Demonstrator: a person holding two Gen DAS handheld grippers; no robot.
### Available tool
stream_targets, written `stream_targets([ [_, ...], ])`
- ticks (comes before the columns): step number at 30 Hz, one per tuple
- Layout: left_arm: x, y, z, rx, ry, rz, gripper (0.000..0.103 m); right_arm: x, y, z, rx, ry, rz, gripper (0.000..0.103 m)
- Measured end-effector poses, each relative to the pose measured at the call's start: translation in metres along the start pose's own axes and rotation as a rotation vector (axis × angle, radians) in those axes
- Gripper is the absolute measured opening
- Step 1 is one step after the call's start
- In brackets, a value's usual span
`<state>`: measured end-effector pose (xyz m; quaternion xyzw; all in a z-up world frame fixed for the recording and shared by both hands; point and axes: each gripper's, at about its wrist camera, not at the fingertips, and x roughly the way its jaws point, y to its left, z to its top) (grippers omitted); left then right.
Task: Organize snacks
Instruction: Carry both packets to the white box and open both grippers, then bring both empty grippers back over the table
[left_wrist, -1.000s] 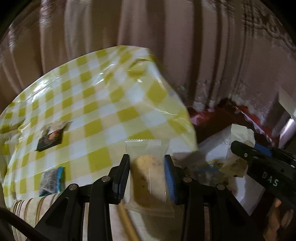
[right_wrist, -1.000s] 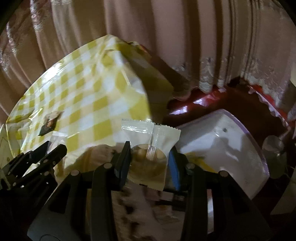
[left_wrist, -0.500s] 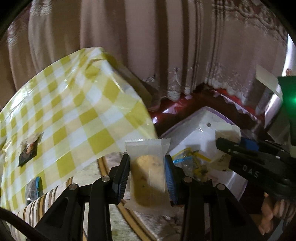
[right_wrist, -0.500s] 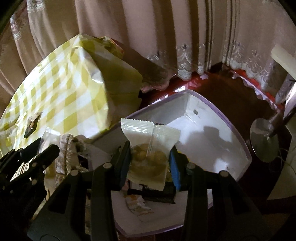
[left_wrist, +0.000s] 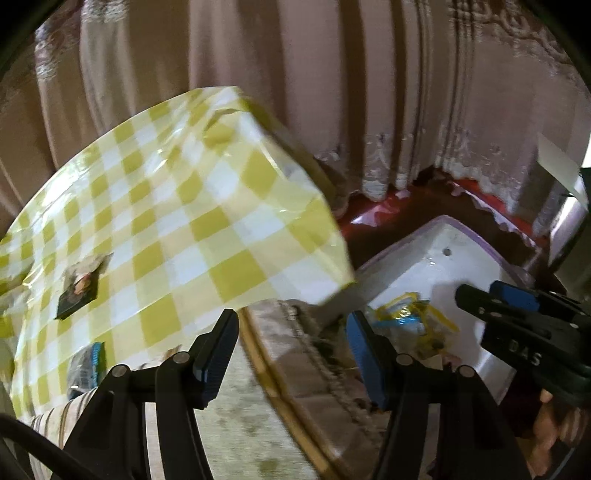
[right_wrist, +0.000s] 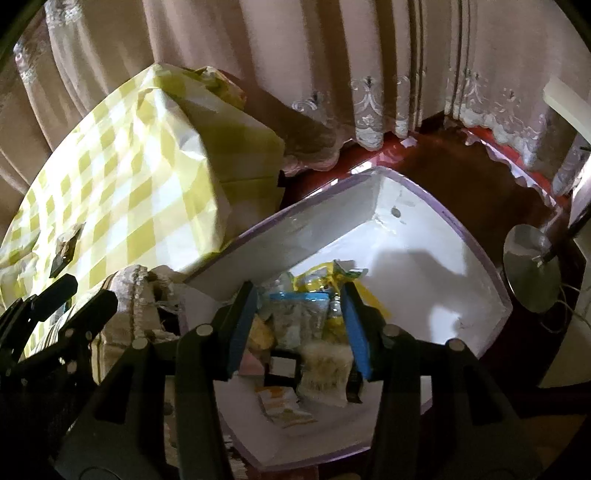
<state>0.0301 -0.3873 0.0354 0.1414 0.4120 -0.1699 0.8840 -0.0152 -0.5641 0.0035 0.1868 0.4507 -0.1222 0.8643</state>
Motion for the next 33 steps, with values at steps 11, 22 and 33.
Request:
stream_targets([
  [11,0.003,0.048,-0.002,-0.086,0.007,0.088,0.062,0.002,0.043,0.001,-0.066,0.006,0.041,0.052],
  [22,0.005,0.104,-0.01,-0.181,0.019,0.149,0.062,0.009,0.103,-0.003,-0.155,0.021,0.106,0.053],
  [33,0.006,0.158,-0.024,-0.274,0.026,0.199,0.062,0.018,0.16,-0.011,-0.232,0.038,0.149,0.054],
])
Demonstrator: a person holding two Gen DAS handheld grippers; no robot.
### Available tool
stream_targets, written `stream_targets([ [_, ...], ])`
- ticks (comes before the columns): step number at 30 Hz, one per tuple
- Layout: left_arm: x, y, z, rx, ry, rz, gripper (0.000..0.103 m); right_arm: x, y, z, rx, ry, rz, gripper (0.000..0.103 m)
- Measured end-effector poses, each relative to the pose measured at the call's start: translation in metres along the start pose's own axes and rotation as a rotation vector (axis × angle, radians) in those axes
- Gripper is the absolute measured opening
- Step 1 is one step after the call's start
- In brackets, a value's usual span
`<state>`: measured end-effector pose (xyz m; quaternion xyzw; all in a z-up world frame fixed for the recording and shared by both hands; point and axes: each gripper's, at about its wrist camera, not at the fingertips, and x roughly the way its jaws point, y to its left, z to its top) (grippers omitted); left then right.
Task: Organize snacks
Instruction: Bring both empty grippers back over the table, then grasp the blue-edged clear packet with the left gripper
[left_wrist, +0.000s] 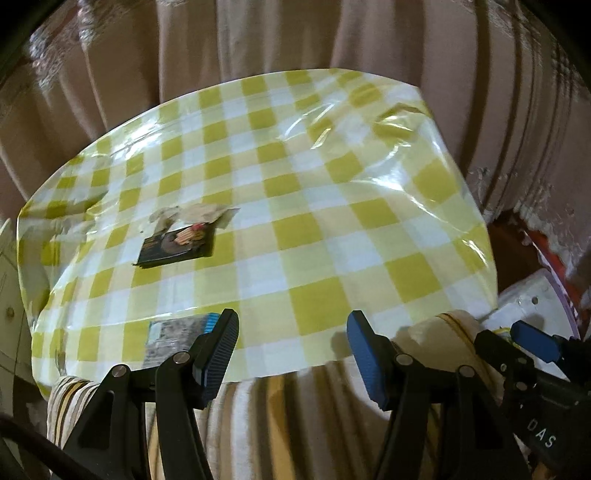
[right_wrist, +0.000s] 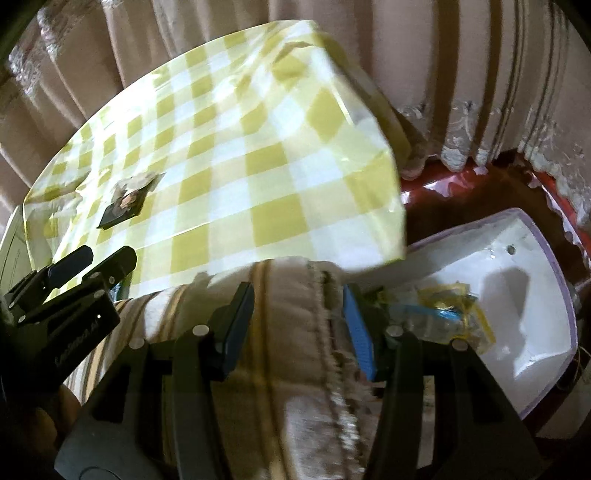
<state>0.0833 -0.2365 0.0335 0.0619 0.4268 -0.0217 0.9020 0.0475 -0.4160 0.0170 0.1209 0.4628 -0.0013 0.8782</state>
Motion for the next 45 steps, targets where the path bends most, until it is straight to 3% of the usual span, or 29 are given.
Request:
stream_targets([
  [28,0.035,0.104,-0.006,-0.166,0.071,0.039,0.062,0.047,0.1,0.022,-0.155,0.05,0.03,0.06],
  [41,0.057,0.173,-0.027,-0.337,0.165,-0.019,0.062,0.071,0.135,0.022,-0.249,0.106,0.062,0.062],
  [45,0.066,0.185,-0.034,-0.365,0.213,-0.068,0.062,0.079,0.142,0.021,-0.271,0.126,0.071,0.062],
])
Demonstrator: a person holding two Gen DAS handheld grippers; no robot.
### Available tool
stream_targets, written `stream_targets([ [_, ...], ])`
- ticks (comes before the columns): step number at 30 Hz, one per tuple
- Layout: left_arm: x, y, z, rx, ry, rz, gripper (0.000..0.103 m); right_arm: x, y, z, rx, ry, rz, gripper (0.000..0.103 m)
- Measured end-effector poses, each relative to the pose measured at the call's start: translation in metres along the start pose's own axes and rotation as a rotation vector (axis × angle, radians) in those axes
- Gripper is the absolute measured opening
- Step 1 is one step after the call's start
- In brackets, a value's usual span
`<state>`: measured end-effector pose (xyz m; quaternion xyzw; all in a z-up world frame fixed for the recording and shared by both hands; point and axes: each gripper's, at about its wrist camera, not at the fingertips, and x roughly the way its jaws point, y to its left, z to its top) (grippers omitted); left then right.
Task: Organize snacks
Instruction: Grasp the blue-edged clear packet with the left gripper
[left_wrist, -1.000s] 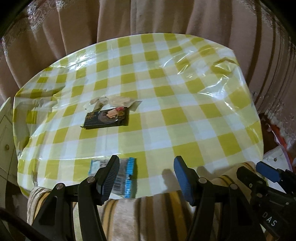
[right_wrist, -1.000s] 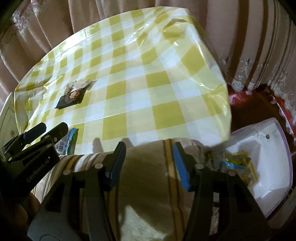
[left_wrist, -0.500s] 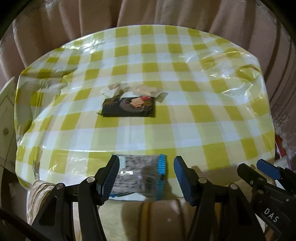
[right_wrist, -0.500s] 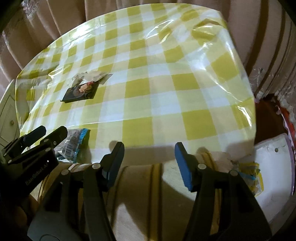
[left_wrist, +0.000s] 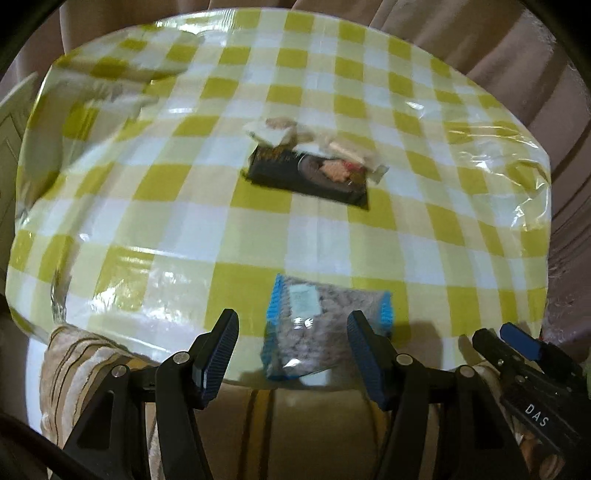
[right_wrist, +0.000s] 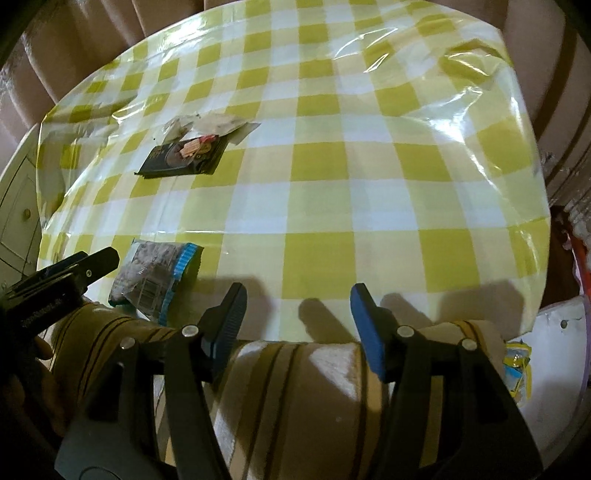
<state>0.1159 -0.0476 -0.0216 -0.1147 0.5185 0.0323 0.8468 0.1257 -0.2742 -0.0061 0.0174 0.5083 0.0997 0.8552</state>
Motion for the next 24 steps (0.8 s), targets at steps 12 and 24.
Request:
stream_targets([
  [12,0.016,0.005,0.001,0.02,0.097,-0.077,0.062,0.018,0.024,0.012,-0.071,0.031,0.061,0.062],
  [24,0.039,-0.038,0.005,0.201,0.145,-0.013,0.074,0.029,0.017,0.021,0.001,0.038,0.087,0.062],
])
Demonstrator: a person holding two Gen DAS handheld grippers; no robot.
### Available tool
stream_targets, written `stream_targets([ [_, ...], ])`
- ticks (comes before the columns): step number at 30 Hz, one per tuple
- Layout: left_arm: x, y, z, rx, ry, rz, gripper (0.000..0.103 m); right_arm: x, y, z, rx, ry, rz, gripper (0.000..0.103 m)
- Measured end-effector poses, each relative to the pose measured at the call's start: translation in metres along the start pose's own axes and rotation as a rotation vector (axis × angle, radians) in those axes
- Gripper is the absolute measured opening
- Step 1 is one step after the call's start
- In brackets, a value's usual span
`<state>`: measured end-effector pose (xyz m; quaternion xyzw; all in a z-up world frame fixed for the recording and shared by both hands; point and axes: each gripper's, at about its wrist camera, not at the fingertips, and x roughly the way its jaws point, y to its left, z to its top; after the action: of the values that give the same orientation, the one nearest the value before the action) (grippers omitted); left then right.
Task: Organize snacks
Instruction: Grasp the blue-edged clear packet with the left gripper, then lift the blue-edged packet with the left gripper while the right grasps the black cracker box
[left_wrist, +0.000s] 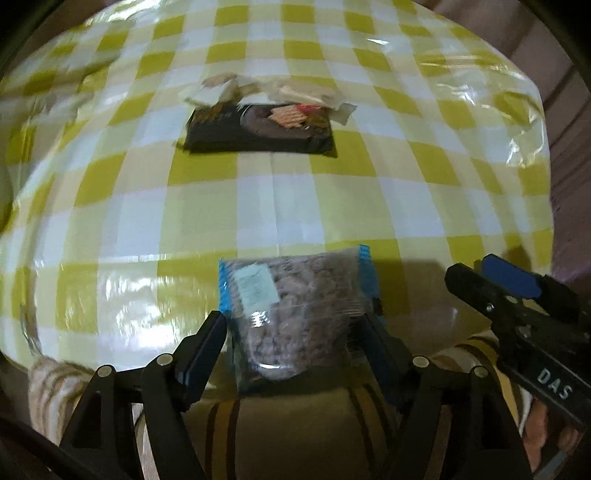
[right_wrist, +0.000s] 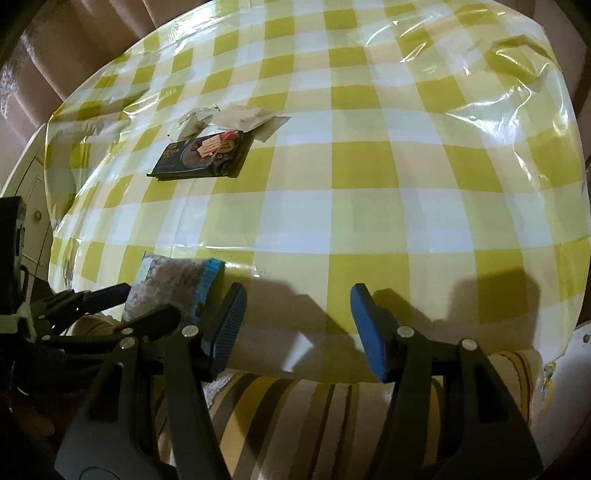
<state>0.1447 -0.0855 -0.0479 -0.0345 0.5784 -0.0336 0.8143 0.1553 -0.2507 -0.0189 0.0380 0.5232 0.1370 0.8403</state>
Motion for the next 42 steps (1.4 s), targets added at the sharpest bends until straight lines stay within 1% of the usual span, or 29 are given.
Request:
stream_targets([
  [2,0.001,-0.006,0.003,0.023,-0.019,0.021,0.07,0.0,0.0,0.0,0.001,0.001,0.002,0.062],
  [5,0.0,-0.004,0.008,0.009,-0.049,0.017,0.06,0.001,-0.001,0.002,0.005,0.005,0.007,0.063],
  [7,0.0,0.002,0.012,-0.012,-0.066,-0.001,0.056,0.001,-0.001,0.003,0.011,0.004,0.01,0.064],
  [9,-0.002,0.006,0.014,-0.034,-0.087,-0.018,0.049,0.002,-0.001,0.004,0.013,0.005,0.011,0.065],
  [14,0.0,0.02,0.024,-0.094,-0.115,-0.059,0.045,0.004,0.0,0.009,0.011,0.003,0.013,0.065],
  [15,0.0,0.024,0.027,-0.112,-0.123,-0.064,0.039,0.005,0.001,0.011,0.01,0.002,0.012,0.065],
  [16,-0.002,0.027,0.027,-0.129,-0.136,-0.071,0.029,0.005,0.002,0.012,0.009,0.002,0.011,0.065],
  [17,-0.004,0.033,0.027,-0.151,-0.149,-0.074,0.022,0.005,0.003,0.013,0.006,0.0,0.01,0.065],
  [18,-0.005,0.038,0.027,-0.172,-0.155,-0.055,0.0,0.005,0.003,0.014,0.003,-0.002,0.008,0.065],
  [19,-0.005,0.045,0.028,-0.195,-0.153,-0.05,0.0,0.006,0.005,0.016,-0.001,-0.005,0.007,0.065],
  [21,0.001,0.054,0.029,-0.226,-0.133,-0.075,0.0,0.007,0.009,0.022,-0.019,-0.012,0.007,0.065],
  [25,0.002,0.065,0.027,-0.279,-0.139,-0.108,0.0,0.014,0.024,0.036,-0.077,-0.022,0.002,0.066],
  [26,0.003,0.068,0.027,-0.293,-0.134,-0.116,0.0,0.017,0.028,0.039,-0.094,-0.02,0.005,0.067],
  [27,0.004,0.07,0.027,-0.3,-0.13,-0.124,0.002,0.022,0.033,0.042,-0.113,-0.011,0.011,0.068],
  [29,0.007,0.073,0.026,-0.322,-0.115,-0.124,0.004,0.032,0.04,0.047,-0.138,0.015,0.012,0.068],
  [30,0.008,0.075,0.026,-0.329,-0.111,-0.127,0.008,0.035,0.043,0.048,-0.149,0.025,0.007,0.068],
  [31,0.008,0.076,0.025,-0.338,-0.111,-0.139,0.016,0.038,0.046,0.048,-0.163,0.035,0.008,0.068],
  [32,0.007,0.077,0.024,-0.345,-0.115,-0.152,0.022,0.041,0.05,0.049,-0.181,0.043,0.016,0.068],
  [34,0.004,0.084,0.02,-0.381,-0.122,-0.197,0.044,0.044,0.055,0.05,-0.201,0.05,0.019,0.068],
  [36,-0.001,0.093,0.014,-0.429,-0.135,-0.231,0.048,0.044,0.057,0.051,-0.204,0.048,0.028,0.068],
  [38,-0.005,0.097,0.01,-0.452,-0.134,-0.238,0.048,0.043,0.056,0.052,-0.197,0.043,0.043,0.068],
  [39,-0.006,0.097,0.006,-0.454,-0.115,-0.264,0.048,0.04,0.055,0.052,-0.195,0.034,0.052,0.068],
  [41,-0.005,0.096,0.001,-0.468,-0.065,-0.362,0.048,0.037,0.056,0.053,-0.194,0.025,0.057,0.068],
  [42,-0.004,0.092,-0.002,-0.468,-0.039,-0.396,0.048,0.038,0.055,0.053,-0.191,0.028,0.059,0.068],
])
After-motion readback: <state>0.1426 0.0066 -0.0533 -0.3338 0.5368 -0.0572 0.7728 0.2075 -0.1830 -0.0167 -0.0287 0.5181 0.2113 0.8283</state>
